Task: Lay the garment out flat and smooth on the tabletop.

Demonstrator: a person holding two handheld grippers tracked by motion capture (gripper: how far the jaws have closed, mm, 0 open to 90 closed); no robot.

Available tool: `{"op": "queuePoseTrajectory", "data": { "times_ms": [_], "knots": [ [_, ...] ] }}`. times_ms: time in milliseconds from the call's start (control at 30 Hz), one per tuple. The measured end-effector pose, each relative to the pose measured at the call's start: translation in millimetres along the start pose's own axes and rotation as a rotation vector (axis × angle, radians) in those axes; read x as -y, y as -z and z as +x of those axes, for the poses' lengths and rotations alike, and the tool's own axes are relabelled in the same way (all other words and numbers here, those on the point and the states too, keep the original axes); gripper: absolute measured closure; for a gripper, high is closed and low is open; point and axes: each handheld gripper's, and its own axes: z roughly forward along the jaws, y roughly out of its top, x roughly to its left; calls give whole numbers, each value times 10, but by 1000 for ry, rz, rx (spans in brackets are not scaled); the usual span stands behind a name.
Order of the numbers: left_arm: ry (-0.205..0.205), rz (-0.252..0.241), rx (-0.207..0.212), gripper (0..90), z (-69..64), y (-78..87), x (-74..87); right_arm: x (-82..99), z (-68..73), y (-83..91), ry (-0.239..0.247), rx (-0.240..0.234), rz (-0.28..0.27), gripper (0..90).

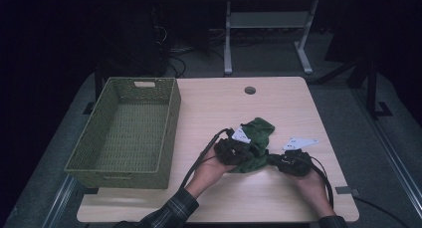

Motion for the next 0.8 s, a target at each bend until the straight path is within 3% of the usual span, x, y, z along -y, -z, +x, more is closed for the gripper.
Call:
{"op": "queuePoseTrajectory", "data": {
  "times_ms": [200,367,533,700,800],
  "knots": [
    [14,-33,10,841,53,255,84,4,-34,160,-3,36,-36,788],
    [37,-47,0,845,86,374,224,68,-61,294,-1,83,-32,791],
    [62,-30,-10,856,121,420,378,195,-112,454,-20,124,-31,796],
    [76,20,12,853,90,400,528,322,-116,555,-47,121,-21,796],
    [95,37,-3,748,68,414,584,387,-70,555,-36,125,10,768]
  ]
}}
